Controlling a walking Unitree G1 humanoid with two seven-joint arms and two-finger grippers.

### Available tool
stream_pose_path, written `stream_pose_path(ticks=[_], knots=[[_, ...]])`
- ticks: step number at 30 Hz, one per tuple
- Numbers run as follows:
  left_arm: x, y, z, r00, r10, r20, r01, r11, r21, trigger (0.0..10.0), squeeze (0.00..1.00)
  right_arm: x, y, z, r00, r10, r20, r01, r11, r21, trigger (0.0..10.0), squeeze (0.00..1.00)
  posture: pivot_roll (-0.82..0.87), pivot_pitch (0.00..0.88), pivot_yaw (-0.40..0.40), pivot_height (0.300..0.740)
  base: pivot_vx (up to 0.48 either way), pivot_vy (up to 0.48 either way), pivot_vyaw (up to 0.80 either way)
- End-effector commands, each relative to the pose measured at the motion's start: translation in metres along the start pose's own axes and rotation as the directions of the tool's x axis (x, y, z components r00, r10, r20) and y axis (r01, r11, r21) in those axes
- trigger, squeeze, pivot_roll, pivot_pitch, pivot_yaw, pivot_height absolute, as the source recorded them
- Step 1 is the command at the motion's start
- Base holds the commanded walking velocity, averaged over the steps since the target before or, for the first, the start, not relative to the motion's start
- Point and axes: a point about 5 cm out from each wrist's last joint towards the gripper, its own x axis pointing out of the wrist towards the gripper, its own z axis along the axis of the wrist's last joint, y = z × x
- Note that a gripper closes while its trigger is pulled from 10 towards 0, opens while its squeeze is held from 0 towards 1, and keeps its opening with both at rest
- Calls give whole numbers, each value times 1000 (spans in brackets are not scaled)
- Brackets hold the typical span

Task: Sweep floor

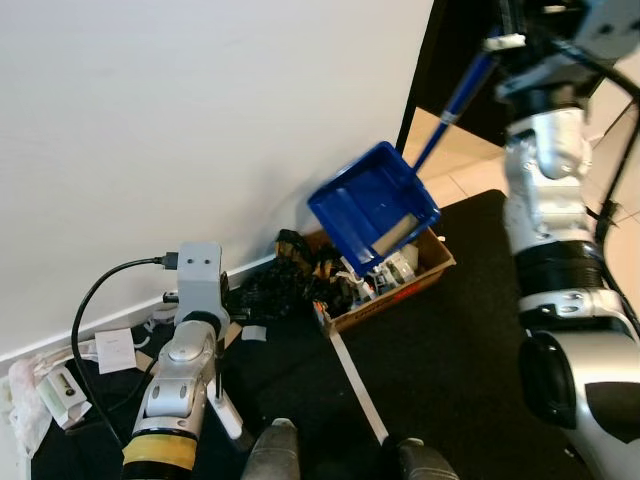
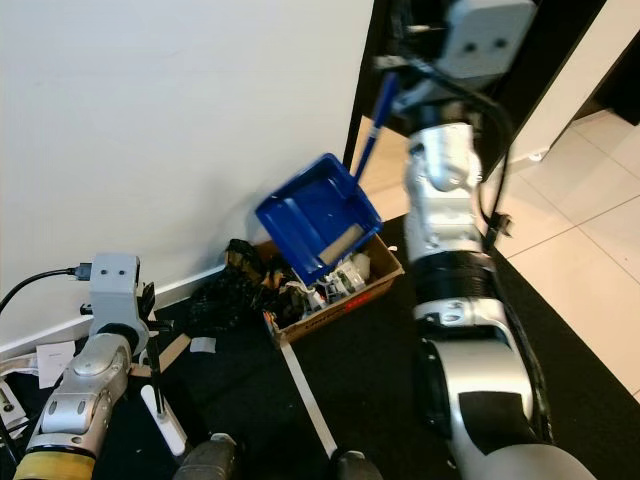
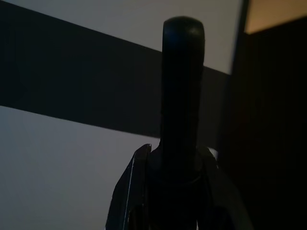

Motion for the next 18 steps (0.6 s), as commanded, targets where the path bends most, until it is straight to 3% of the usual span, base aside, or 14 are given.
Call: stream_pose_path(ticks=[1, 2, 3, 7, 10, 15, 17, 18], knots=[[-4, -2, -14, 998, -3, -56, 3, 1000, 9, 10000, 0, 8, 26, 24, 976, 141, 165, -126, 987, -96, 10000, 0, 295, 110, -27, 740, 0, 0, 0], [-4, -2, -14, 998, -3, -56, 3, 1000, 9, 10000, 0, 8, 26, 24, 976, 141, 165, -126, 987, -96, 10000, 0, 295, 110, -27, 740, 0, 0, 0], [-5, -3, -15, 998, -5, -58, 6, 1000, 10, 10000, 0, 5, 44, 26, 951, 229, 209, -199, 968, -155, 10000, 0, 296, 111, -28, 740, 0, 0, 0], [-5, -3, -15, 998, -5, -58, 6, 1000, 10, 10000, 0, 2, 57, 28, 916, 316, 247, -263, 938, -225, 10000, 0, 299, 111, -30, 740, 0, 0, 0], [-5, -2, -16, 998, -5, -58, 5, 1000, 10, 10000, 0, -3, 67, 29, 865, 420, 274, -337, 891, -304, 10000, 0, 298, 111, -30, 740, 0, 0, 0], [-5, -3, -16, 998, -6, -56, 7, 1000, 9, 10000, 0, -10, 79, 29, 815, 496, 301, -390, 852, -348, 10000, 0, 299, 111, -30, 740, 0, 0, 0], [-5, -4, -15, 998, -7, -55, 7, 1000, 9, 10000, 0, -11, 80, 29, 815, 493, 304, -391, 856, -339, 10000, 0, 299, 111, -32, 740, 0, 0, 0], [-5, -4, -16, 998, -7, -55, 7, 1000, 9, 10000, 0, -10, 77, 26, 845, 448, 291, -365, 882, -297, 10000, 0, 302, 113, -34, 740, 0, 0, 0]])
